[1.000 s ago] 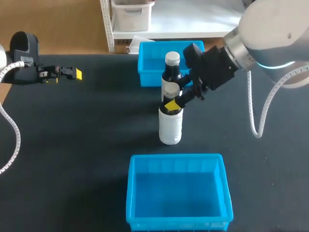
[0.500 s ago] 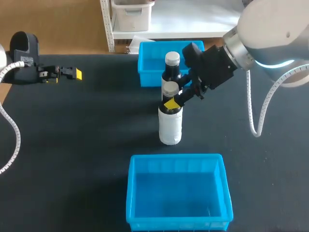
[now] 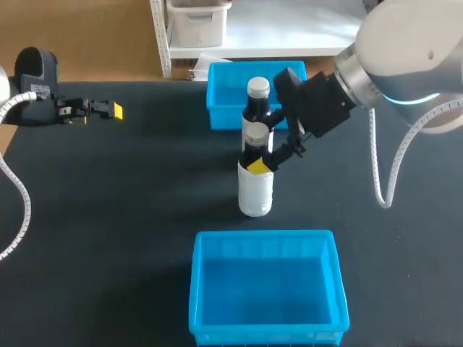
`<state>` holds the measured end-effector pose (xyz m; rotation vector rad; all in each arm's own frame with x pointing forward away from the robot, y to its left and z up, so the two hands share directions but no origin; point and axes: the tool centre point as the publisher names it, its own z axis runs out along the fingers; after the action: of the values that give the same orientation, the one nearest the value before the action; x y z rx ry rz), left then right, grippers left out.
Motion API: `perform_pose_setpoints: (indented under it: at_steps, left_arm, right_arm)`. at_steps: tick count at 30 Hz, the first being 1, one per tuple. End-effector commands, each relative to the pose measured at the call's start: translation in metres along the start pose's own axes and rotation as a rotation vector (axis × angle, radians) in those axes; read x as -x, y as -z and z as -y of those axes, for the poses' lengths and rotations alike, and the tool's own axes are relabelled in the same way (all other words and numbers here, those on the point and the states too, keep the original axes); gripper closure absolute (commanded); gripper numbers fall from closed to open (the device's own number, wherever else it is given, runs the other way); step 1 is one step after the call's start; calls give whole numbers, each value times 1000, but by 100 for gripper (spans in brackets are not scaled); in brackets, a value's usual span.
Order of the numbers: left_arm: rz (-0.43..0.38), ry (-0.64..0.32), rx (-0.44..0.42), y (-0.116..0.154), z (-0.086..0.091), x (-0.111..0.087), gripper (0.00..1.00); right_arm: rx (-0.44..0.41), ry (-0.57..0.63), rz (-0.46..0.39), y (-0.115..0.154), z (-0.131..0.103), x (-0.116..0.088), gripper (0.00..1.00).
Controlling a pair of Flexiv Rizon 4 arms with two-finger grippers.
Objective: Pick up the bottle, and place it in the far bin if it is heavy, or in the near bin if it is light.
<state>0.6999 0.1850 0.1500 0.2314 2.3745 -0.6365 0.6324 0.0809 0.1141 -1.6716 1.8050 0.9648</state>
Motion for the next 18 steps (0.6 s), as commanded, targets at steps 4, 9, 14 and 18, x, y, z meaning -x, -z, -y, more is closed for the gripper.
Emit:
perform_pose_setpoints:
  at_steps: [4,9,14,18]
  left_arm:
    - [0,0,0,0,0,0,0]
    - [0,0,0,0,0,0,0]
    - [0,0,0,0,0,0,0]
    - [0,0,0,0,0,0,0]
  right_arm:
    - [-8,1,11,-2,1,-5,0]
    - [-19,5,18,-1,2,-5,0]
    - [-26,12,25,-1,2,-6,0]
    - [-30,13,28,-1,3,-6,0]
